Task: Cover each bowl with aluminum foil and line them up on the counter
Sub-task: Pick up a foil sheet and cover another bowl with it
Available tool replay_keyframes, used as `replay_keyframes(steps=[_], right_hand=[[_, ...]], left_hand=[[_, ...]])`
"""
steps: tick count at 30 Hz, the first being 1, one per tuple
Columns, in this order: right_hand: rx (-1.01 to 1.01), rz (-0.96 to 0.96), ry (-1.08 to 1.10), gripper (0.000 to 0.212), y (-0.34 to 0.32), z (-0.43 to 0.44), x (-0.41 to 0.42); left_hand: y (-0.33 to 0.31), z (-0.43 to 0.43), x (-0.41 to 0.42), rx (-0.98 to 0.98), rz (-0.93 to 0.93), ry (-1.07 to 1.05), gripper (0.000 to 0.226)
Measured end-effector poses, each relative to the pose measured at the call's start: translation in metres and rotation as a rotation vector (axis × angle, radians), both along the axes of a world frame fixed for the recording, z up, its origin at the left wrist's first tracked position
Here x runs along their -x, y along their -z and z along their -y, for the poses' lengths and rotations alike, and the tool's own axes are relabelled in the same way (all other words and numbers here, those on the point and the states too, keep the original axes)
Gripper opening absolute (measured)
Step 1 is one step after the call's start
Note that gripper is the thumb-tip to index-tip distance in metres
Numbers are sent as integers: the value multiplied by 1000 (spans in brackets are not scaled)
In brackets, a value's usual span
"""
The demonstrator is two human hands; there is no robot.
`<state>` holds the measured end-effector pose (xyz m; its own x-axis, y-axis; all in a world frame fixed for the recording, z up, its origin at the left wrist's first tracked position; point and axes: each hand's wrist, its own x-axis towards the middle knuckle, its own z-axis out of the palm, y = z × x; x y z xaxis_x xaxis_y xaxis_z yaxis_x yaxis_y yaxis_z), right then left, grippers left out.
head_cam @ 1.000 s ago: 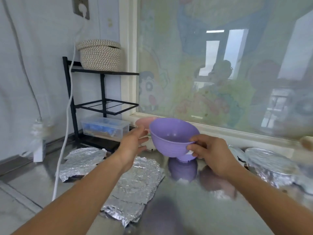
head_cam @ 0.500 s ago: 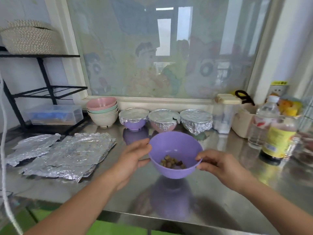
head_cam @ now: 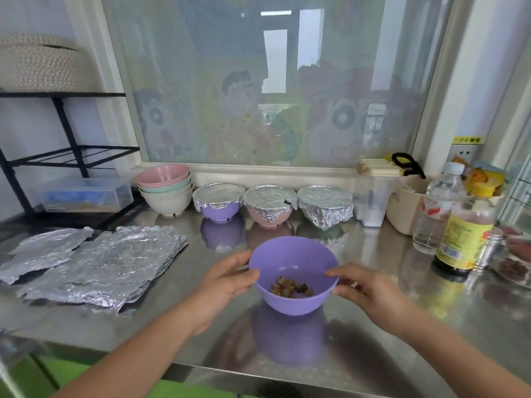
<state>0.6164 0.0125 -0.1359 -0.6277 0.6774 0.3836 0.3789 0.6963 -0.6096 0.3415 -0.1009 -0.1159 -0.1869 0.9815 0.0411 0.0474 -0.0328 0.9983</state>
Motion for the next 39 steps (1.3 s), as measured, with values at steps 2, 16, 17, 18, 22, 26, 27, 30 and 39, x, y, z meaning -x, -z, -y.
replay_keyframes(steps=[2,16,17,18,22,26,27,30,39], right_hand=[[-17,8,10,34,1,0,4],[-89,29,159,45,-1,25,23],[-86,34,163,47,-1,28,22],[-91,37,169,48,-1,30,21],[-231,-40,246,41,-13,47,21],[-278,-126,174,31,-28,69,64],[-281,-116,138,28,-30,71,82],[-261,-57,39,30,-33,73,143],[-68,16,-57,30,-22,55,319]], left_hand=[[3,-1,4,-10,-20,5,42],[22,-11,20,-68,-85,16,47],[21,-10,20,-80,-91,14,46],[19,-8,22,-88,-97,2,45],[14,6,59,-89,-200,-123,45],[13,27,128,-69,-523,-307,37],[12,32,144,-48,-595,-340,36],[9,45,185,52,-809,-406,39],[26,80,253,213,-1117,-343,46]])
